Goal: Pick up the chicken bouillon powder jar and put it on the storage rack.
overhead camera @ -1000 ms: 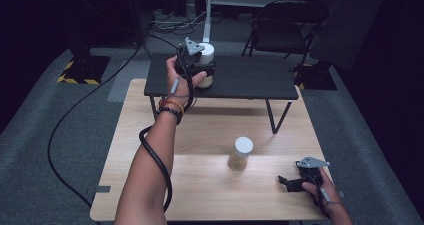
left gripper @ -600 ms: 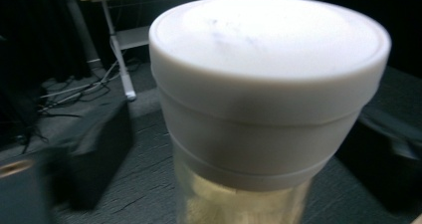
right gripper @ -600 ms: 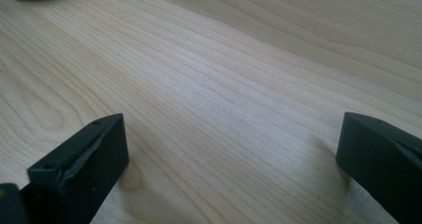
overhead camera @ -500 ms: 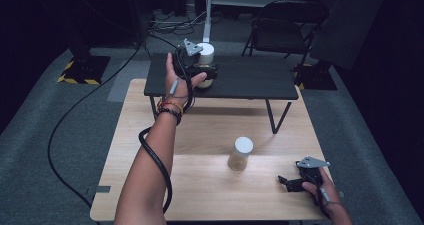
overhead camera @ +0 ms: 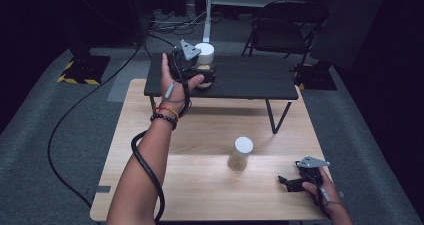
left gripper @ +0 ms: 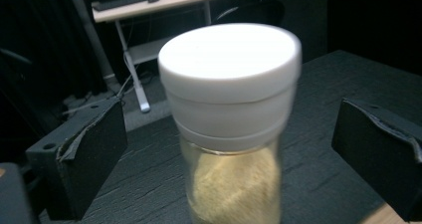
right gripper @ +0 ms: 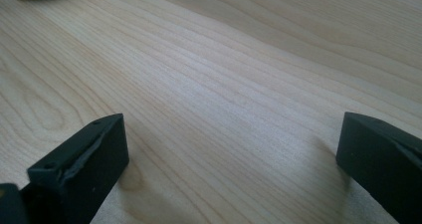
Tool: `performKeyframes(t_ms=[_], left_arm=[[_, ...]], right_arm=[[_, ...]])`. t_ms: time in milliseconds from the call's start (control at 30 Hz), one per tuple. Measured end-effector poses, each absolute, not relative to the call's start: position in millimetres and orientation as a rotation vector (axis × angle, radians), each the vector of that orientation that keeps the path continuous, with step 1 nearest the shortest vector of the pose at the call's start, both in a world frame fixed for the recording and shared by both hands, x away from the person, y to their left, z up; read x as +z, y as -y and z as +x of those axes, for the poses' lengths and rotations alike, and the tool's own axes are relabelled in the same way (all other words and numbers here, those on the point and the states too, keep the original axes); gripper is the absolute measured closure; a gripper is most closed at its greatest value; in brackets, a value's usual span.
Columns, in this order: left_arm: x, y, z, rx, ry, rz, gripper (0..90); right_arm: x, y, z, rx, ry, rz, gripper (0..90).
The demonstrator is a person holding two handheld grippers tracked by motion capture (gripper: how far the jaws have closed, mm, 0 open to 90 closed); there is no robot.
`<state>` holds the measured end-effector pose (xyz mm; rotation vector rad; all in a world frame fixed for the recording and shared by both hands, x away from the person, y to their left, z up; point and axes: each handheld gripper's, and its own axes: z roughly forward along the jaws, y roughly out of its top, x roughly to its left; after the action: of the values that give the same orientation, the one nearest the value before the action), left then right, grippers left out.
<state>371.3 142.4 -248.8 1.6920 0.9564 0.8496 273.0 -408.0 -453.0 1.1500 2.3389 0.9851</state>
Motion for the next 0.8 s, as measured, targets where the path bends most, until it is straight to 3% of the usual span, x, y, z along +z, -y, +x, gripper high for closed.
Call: performKeyframes(t_ms=[500, 800], left_arm=[[-267, -139, 325, 0.982, -0.823, 1.742, 1.2], [-284, -137, 307, 0.996, -0.756, 1.805, 1.2]], right_arm=[[-453, 408, 273, 0.985, -2.339, 1.151, 0.0], [-453, 408, 273, 0.985, -2.339, 1.151, 0.0]])
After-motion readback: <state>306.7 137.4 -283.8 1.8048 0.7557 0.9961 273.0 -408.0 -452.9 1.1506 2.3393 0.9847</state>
